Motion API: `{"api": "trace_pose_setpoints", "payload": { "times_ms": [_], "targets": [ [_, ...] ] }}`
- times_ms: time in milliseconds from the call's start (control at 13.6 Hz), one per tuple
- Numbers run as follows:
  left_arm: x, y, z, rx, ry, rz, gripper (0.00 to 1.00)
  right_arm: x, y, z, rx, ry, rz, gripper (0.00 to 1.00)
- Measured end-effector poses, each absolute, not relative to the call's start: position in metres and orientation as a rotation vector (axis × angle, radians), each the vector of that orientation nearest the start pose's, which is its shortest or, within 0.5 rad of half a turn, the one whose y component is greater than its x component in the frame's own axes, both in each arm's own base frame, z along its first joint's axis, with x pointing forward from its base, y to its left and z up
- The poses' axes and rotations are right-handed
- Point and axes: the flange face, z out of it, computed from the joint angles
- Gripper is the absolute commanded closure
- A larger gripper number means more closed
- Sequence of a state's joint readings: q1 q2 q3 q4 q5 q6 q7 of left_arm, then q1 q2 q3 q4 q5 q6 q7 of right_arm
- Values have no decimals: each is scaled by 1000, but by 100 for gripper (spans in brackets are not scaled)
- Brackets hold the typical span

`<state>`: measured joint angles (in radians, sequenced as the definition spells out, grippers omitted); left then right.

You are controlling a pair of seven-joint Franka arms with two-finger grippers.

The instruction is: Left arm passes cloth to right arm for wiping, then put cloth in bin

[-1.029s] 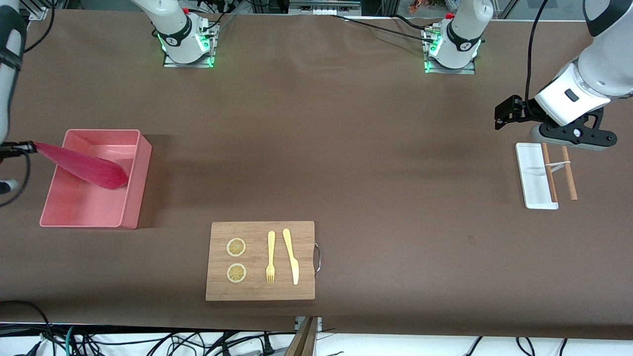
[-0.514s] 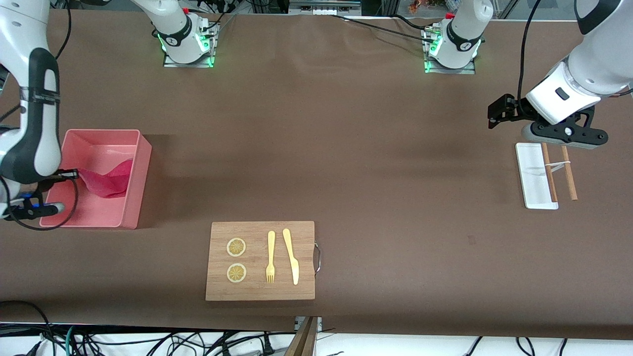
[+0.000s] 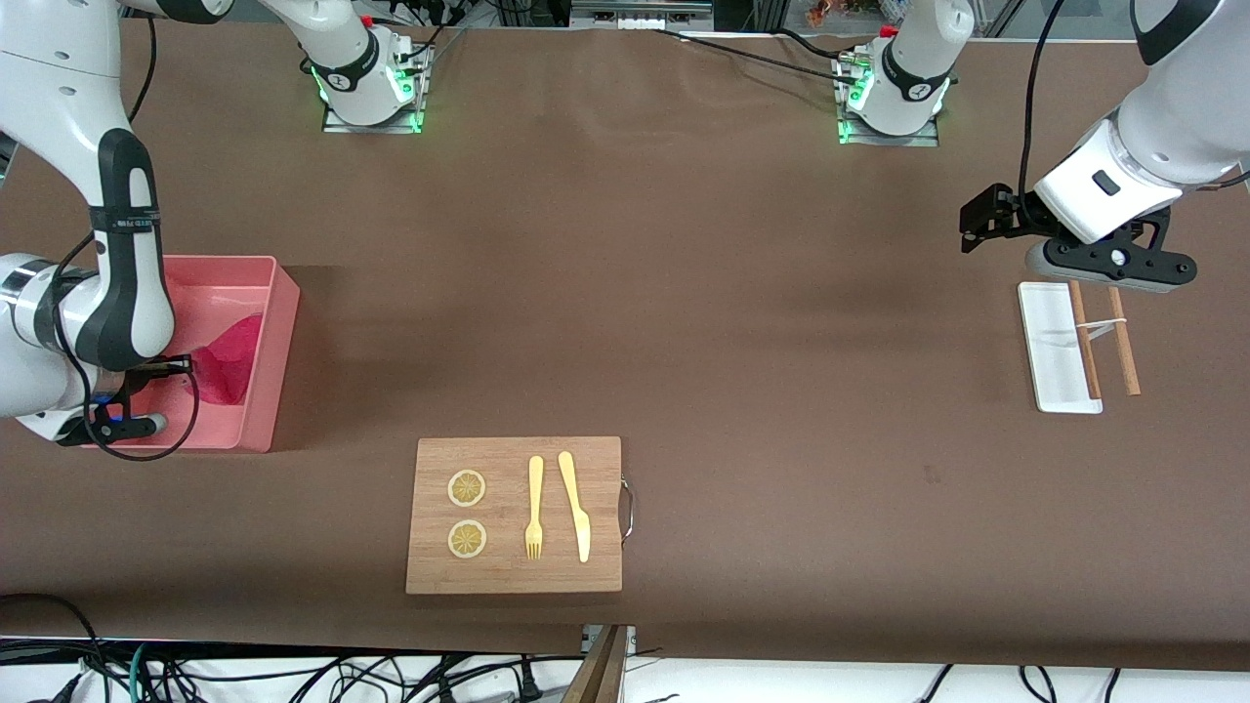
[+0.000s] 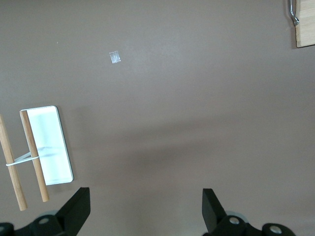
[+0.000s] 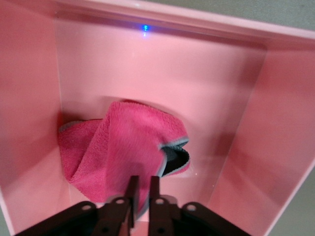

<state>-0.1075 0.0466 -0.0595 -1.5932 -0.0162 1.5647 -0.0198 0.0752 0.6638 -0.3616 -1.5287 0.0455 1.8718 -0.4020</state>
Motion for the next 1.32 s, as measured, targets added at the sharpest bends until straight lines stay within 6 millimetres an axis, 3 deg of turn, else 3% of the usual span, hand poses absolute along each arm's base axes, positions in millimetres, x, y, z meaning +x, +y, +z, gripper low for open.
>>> {"api": "trace_pose_setpoints", "payload": {
  "times_ms": [147,220,588,735,882,1102,1323],
  "targets": [
    [558,-95,588,-3143,231,118,0,655,-153,282,-3172,-212,501,0],
    [558,-95,590,-3144,230,111,0,654,-152,299,-3165,-207,495,0],
    [559,-96,595,-3156,225,94,0,629,-130,433,-3111,-201,413,0],
    [559,-96,595,-3156,225,97,0,615,-104,479,-3131,-162,403,0],
    [558,-97,595,-3155,226,108,0,603,-62,517,-3169,-105,376,0],
    [557,-97,595,-3155,226,113,0,588,-9,561,-3180,-49,286,0],
    [557,-96,596,-3155,224,110,0,575,20,592,-3179,-112,235,0]
  ]
}}
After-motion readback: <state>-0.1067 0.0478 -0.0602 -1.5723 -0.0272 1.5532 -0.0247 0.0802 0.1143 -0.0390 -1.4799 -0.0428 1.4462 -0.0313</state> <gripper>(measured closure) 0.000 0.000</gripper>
